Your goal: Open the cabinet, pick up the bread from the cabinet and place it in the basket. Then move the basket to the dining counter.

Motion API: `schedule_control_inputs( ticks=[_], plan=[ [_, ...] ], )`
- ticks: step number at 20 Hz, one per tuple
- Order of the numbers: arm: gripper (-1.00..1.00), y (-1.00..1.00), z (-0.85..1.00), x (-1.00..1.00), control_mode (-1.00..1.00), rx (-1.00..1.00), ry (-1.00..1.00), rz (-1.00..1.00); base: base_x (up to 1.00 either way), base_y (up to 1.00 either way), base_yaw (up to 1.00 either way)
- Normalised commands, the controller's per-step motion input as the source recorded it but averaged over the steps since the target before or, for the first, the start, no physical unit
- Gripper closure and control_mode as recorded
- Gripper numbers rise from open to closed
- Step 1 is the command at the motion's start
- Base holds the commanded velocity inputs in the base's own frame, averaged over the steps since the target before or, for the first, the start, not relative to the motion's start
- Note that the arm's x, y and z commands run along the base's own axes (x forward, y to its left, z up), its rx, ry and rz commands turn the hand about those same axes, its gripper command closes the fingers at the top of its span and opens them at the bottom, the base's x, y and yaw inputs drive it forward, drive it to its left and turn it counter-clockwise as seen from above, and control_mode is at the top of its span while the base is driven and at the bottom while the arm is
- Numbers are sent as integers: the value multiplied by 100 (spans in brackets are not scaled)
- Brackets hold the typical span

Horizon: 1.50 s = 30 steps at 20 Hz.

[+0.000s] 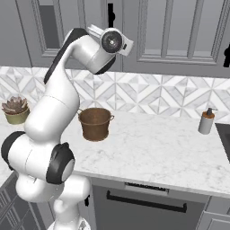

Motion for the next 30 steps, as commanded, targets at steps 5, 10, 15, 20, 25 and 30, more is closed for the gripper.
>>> schedule_control_inputs(
  ticks=[5, 10, 15, 20, 25, 30],
  plan=[
    [100, -16, 5, -23, -100, 0, 1, 0, 0, 0, 0],
    [100, -21, 23, -96, -100, 0, 2, 0, 0, 0, 0],
    [100, -13, 19, -100, -100, 0, 5, -2, 0, 0, 0],
    [100, -10, 17, -100, -100, 0, 3, -3, 0, 0, 0],
    [100, -6, 15, -100, -100, 0, 6, -6, 0, 0, 0],
    [100, 0, 1, -100, -100, 0, 4, -8, 0, 0, 0]
  ],
)
